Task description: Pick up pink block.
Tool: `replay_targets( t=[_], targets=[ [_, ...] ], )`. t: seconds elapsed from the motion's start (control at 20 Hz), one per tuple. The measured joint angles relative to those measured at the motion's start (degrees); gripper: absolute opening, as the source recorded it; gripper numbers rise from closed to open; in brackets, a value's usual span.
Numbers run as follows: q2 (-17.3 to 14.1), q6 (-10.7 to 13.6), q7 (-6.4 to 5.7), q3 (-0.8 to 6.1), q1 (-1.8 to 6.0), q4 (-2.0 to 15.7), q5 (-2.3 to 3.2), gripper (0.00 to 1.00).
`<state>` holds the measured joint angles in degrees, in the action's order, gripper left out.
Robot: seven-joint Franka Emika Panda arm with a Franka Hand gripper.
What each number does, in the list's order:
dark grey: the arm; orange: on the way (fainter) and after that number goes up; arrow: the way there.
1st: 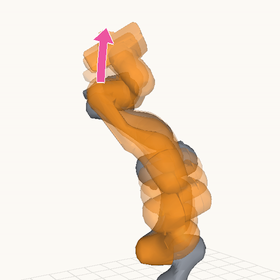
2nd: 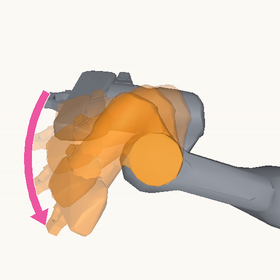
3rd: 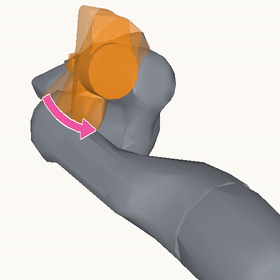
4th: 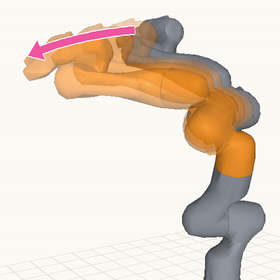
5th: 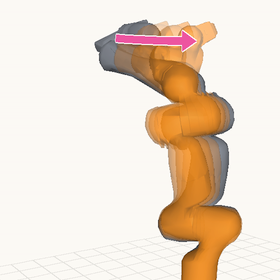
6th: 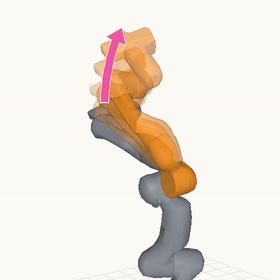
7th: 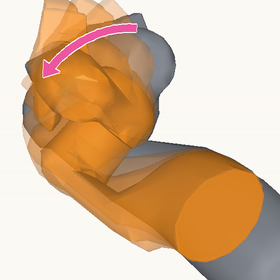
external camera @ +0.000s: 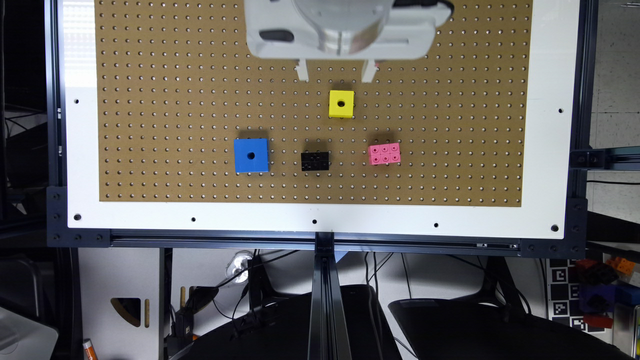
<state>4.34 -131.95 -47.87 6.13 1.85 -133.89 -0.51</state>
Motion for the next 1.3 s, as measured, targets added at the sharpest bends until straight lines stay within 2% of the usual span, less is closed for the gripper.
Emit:
replay_targets(
  t=[0.15,0.35,0.55,0.65,0.75,0.8,0.85,1.2,1.3],
  targets=[
    [-3.68,0.0,-0.53,0.62,-0.01,3.63,0.0,1.0],
    [-6.92,0.01,-2.7,2.84,-0.04,7.2,0.0,1.0],
    [-8.52,0.01,-4.42,4.68,-0.04,9.16,0.01,1.0],
    [-9.04,0.01,-6.09,6.32,-0.08,9.88,0.02,1.0],
    [-9.56,0.01,-8.3,8.42,-0.07,10.51,0.16,1.0],
    [-9.6,0.01,-8.74,8.84,-0.06,10.56,0.18,1.0],
    [-9.6,0.01,-8.89,9.0,-0.05,10.57,0.18,1.0],
    [-9.73,0.01,-8.9,9.01,0.14,10.59,0.18,1.0],
    [-11.08,-0.55,-8.9,9.01,0.15,10.57,0.27,1.0]
  ],
)
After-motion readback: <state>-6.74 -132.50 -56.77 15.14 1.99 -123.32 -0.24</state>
